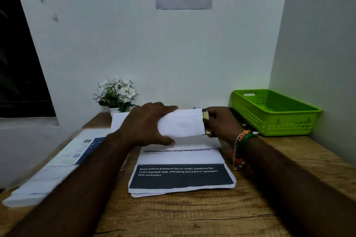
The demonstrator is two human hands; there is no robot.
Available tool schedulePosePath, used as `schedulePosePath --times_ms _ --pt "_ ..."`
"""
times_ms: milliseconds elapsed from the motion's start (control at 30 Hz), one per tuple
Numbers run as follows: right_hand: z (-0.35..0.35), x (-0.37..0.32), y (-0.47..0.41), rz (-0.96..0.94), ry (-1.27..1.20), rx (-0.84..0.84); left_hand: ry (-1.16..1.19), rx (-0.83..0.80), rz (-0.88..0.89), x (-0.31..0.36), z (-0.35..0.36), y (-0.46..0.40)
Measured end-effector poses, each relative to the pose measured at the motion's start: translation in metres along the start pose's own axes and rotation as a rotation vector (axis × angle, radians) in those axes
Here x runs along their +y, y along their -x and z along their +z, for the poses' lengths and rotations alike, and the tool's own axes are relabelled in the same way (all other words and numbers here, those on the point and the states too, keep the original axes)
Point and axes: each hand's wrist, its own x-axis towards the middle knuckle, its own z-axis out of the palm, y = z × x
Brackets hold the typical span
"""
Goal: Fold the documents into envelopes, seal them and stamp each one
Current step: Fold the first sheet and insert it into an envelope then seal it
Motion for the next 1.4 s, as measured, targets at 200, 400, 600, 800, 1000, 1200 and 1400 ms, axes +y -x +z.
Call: schedulePosePath --times_ms 200,400,600,800,1000,1200,1400 --pt "-0.027 0.008 -0.01 -0.058 0.417 0.011 -0.039 0.009 -0.06 -0.026 -0.01 0.003" --pt "-0.03 0.013 -0.006 -0.033 0.914 -0.296 0.006 -0.025 -0.125 -0.043 -0.006 0.008" --pt "-0.031 0.01 -0.004 -0.044 0.858 -0.301 0.062 -0.103 -0.144 -0.044 0.0 0.007" --pt "-0.034 0.009 -0.007 -0.062 0.819 -0.298 0.092 -0.12 -0.169 -0.044 0.001 0.006" --pt "-0.045 0.005 -0.009 -0.041 0.602 -0.242 0.123 -0.131 -0.182 -0.048 -0.001 0.008" --pt "-0.065 -0.01 -0.006 -0.015 0.382 -0.016 0.14 -0.09 -0.214 -0.057 -0.005 0.011" --pt "-0.086 -0.023 0.002 -0.053 0.179 0.235 0.112 -0.073 -0.223 -0.062 -0.003 0.012"
